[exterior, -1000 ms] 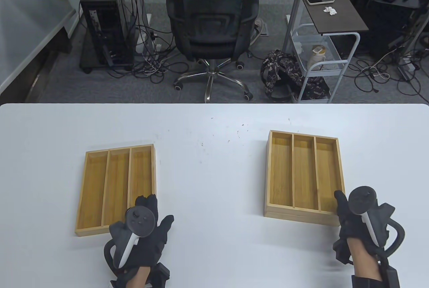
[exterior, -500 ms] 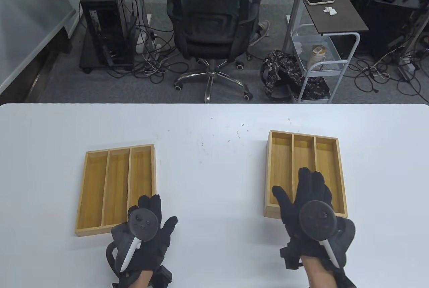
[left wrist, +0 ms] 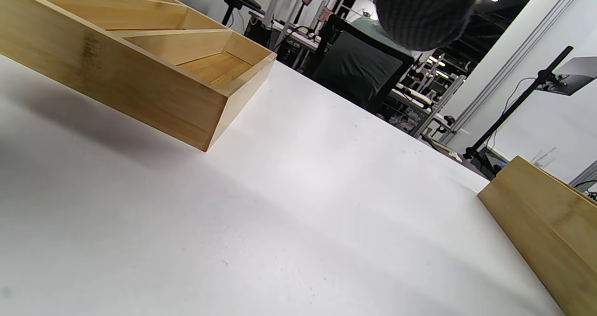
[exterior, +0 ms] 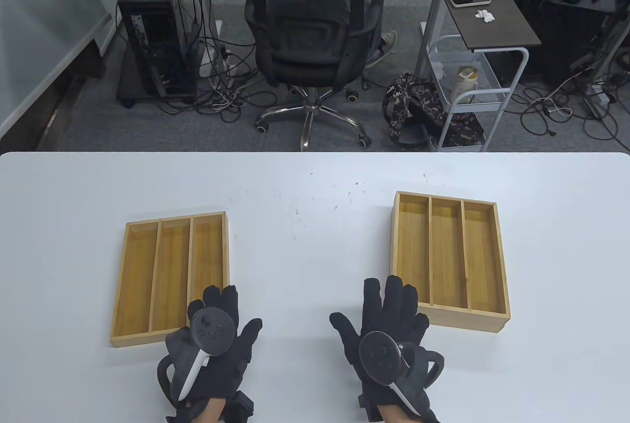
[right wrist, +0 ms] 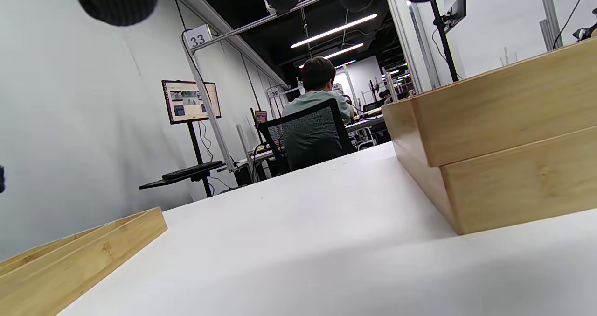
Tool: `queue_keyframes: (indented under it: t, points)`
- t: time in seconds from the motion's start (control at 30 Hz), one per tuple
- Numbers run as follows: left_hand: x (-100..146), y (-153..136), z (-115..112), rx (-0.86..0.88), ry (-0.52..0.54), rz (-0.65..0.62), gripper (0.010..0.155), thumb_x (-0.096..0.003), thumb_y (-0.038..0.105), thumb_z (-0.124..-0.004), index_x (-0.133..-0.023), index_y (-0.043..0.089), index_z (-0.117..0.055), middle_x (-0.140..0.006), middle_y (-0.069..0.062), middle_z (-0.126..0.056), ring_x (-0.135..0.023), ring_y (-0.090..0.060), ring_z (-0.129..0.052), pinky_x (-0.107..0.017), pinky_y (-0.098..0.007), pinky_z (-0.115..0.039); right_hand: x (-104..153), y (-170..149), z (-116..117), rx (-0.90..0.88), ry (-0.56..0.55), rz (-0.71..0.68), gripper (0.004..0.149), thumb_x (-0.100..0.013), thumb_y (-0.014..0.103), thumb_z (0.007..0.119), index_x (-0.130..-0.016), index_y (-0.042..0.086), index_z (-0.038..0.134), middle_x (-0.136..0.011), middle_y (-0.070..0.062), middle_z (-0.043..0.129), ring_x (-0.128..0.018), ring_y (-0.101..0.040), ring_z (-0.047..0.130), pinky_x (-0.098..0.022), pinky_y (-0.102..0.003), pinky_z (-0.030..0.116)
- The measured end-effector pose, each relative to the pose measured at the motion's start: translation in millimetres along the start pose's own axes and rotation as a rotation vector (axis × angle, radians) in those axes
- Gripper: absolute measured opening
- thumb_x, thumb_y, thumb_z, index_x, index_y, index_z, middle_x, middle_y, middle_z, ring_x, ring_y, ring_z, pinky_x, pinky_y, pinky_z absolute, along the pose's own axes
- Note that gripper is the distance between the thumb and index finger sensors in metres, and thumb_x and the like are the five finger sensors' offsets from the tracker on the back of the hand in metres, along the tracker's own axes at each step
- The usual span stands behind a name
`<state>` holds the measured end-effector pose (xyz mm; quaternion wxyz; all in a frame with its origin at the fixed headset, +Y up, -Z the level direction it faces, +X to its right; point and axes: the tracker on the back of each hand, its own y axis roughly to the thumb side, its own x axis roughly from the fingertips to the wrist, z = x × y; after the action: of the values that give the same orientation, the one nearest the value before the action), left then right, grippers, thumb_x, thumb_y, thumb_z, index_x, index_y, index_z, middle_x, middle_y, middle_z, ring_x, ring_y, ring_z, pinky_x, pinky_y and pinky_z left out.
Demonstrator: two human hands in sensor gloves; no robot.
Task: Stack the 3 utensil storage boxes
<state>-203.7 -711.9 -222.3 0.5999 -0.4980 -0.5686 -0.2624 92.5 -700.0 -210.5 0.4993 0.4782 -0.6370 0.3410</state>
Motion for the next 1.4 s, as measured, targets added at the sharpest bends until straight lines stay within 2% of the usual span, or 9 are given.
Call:
queue_keyframes:
  t: [0.2,0.3,0.47,0.67,0.87,1.03,1.2,1.3,1.4]
  points:
    - [-6,-8,3,-0.018,0.033,0.056,0.082,-0.0505,0.072,-0.063,-0.118,0.046,-0.024,-0.131,0.006,-0.020,-0.124,-0.033,-0.028,-0.084,-0.064,-0.035,3,-3,4,-0.014,0.005,0.006,0.082,-0.054,0.069,0.060,-0.115,0.017,0.041,-0.120,-0.033,0.039,-0.103,-0.060,0.046,-0.061,-0.084,0.050]
    - [-9,-19,20,0.001,0.147,0.124,0.086,-0.0466,0.075,-0.061,-0.119,0.045,-0.025,-0.131,0.006,-0.023,-0.124,-0.033,-0.029,-0.085,-0.064,-0.034,3,-5,3,-0.019,0.002,0.011,0.082,-0.054,0.069,0.061,-0.114,0.016,0.043,-0.119,-0.033,0.041,-0.102,-0.060,0.047,-0.062,-0.084,0.051]
    - [-25,-50,44,0.060,0.208,0.288,0.088,-0.0458,0.076,-0.062,-0.119,0.042,-0.027,-0.131,0.006,-0.027,-0.124,-0.034,-0.033,-0.085,-0.064,-0.039,3,-7,3,-0.034,0.009,0.018,0.081,-0.054,0.069,0.061,-0.114,0.016,0.044,-0.119,-0.033,0.043,-0.102,-0.059,0.050,-0.062,-0.083,0.052]
    - [-44,-103,63,-0.142,0.288,0.494,0.088,-0.0457,0.074,-0.062,-0.119,0.037,-0.030,-0.130,0.004,-0.036,-0.122,-0.034,-0.046,-0.084,-0.059,-0.048,3,-8,2,-0.050,0.015,0.024,0.081,-0.054,0.069,0.061,-0.113,0.016,0.046,-0.118,-0.033,0.045,-0.102,-0.058,0.051,-0.062,-0.082,0.053]
    - [-69,-145,58,-0.168,0.219,0.621,0.088,-0.0456,0.071,-0.066,-0.118,0.033,-0.035,-0.125,0.001,-0.051,-0.112,-0.025,-0.068,-0.081,-0.052,-0.062,1,-13,2,-0.059,0.018,0.048,0.081,-0.054,0.069,0.062,-0.113,0.015,0.047,-0.117,-0.033,0.048,-0.101,-0.058,0.055,-0.062,-0.081,0.055]
    - [-92,-161,41,-0.182,0.094,0.632,0.087,-0.0427,0.069,-0.073,-0.116,0.031,-0.047,-0.116,0.002,-0.068,-0.097,-0.015,-0.085,-0.074,-0.044,-0.074,0,-16,4,-0.064,0.037,0.060,0.081,-0.054,0.068,0.062,-0.113,0.015,0.047,-0.116,-0.034,0.050,-0.099,-0.057,0.058,-0.062,-0.080,0.057]
    - [-101,-171,46,-0.169,0.088,0.636,0.070,-0.0437,0.064,-0.082,-0.106,0.036,-0.067,-0.094,0.009,-0.085,-0.071,-0.007,-0.098,-0.056,-0.033,-0.086,-1,-17,4,-0.072,0.047,0.073,0.078,-0.055,0.067,0.063,-0.112,0.015,0.050,-0.116,-0.034,0.052,-0.098,-0.056,0.060,-0.061,-0.080,0.058]
    - [-102,-180,44,-0.077,0.039,0.605,0.057,-0.0436,0.065,-0.081,-0.094,0.040,-0.076,-0.078,0.013,-0.088,-0.053,-0.005,-0.101,-0.041,-0.028,-0.092,-1,-17,5,-0.078,0.054,0.074,0.078,-0.055,0.067,0.063,-0.112,0.015,0.050,-0.116,-0.033,0.052,-0.098,-0.056,0.060,-0.061,-0.080,0.057]
    - [-102,-180,42,-0.075,0.009,0.555,0.049,-0.0475,0.064,-0.078,-0.089,0.039,-0.079,-0.073,0.011,-0.088,-0.047,-0.005,-0.101,-0.034,-0.025,-0.093,-1,-15,6,-0.082,0.059,0.072,0.078,-0.055,0.067,0.063,-0.112,0.015,0.050,-0.116,-0.033,0.052,-0.099,-0.056,0.060,-0.061,-0.080,0.057]
